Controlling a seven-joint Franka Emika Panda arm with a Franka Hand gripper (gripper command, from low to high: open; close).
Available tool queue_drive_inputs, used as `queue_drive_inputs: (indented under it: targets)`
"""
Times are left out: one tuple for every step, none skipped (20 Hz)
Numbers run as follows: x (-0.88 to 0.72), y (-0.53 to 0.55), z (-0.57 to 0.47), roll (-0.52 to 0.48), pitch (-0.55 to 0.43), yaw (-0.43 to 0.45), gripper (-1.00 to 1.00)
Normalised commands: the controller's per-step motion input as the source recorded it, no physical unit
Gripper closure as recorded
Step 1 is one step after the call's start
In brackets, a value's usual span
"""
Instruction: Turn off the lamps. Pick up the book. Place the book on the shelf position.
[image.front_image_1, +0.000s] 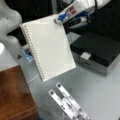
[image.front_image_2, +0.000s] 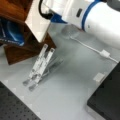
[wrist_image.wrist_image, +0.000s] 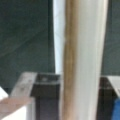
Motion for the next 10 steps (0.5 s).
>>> queue_drive_inputs:
  targets:
    - [0.1, -0.02, 0.0, 0.069, -0.036, -0.432, 1.0]
    - [0.09, -0.05, -0.01, 0.079, -0.042, -0.42, 1.0]
    - [0.1, -0.06, -0.02, 0.083, -0.044, -0.401, 1.0]
    - [0.08, -0.09, -0.02, 0.092, -0.048, -0.391, 1.0]
    - [0.07, -0.13, -0.03, 0.092, -0.05, -0.374, 1.0]
    - [0.07, -0.14, -0.03, 0.09, -0.051, -0.357, 1.0]
    - [0.05, -0.17, -0.03, 0.083, -0.058, -0.333, 1.0]
    - [0.03, -0.22, -0.03, 0.076, -0.063, -0.309, 1.0]
    - [0.01, -0.27, -0.03, 0.068, -0.068, -0.284, 1.0]
    - [-0.01, -0.32, -0.02, 0.062, -0.071, -0.257, 1.0]
